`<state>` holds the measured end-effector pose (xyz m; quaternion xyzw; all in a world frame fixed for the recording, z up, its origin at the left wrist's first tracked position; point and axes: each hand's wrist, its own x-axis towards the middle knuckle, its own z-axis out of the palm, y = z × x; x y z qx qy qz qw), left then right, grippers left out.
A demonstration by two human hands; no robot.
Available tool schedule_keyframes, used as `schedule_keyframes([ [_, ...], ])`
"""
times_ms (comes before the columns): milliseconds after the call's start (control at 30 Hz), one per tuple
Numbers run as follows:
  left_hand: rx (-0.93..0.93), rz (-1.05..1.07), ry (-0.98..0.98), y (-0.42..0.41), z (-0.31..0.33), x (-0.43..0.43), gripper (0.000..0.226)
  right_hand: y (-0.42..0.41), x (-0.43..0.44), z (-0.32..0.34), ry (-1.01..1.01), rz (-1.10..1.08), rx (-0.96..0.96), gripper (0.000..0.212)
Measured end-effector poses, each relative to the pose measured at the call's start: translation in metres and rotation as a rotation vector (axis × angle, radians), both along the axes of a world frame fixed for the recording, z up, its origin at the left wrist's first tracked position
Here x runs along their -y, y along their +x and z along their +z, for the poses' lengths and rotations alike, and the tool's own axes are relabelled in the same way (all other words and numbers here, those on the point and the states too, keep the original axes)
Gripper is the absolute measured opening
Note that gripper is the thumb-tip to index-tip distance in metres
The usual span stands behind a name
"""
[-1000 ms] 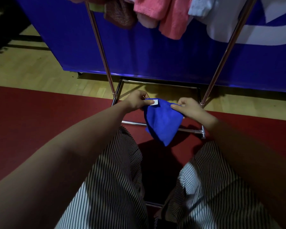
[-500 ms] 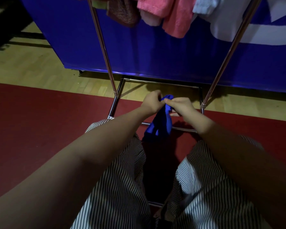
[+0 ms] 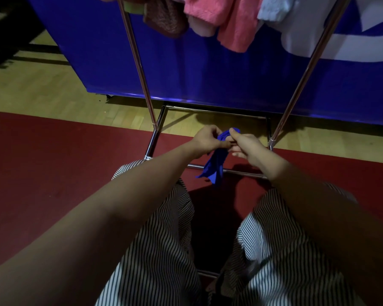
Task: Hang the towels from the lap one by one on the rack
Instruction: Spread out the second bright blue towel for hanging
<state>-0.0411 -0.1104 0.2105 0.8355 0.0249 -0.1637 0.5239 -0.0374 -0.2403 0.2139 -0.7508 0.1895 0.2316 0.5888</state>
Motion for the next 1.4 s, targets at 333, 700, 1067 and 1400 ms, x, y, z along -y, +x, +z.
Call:
schedule_keyframes([
  [333, 0.124, -0.158, 0.364, 0.002, -0.001, -0.007, 0.019, -0.006, 0.01, -0.01, -0.35, 0.194, 0.194, 0.052],
  [700, 0.271, -0.307, 0.524, 0.009, 0.002, -0.015, 0.033, 0.003, 0.006, -0.011, -0.397, 0.301, 0.488, 0.017],
  [1067, 0.219, -0.23, -0.106, 0.006, 0.021, -0.017, 0.004, -0.009, 0.015, -0.002, 0.234, 0.318, 0.221, 0.036],
  [1400, 0.098, 0.205, -0.17, 0.021, 0.046, -0.031, 0.024, -0.026, 0.014, -0.015, 0.131, 0.408, 0.18, 0.029],
])
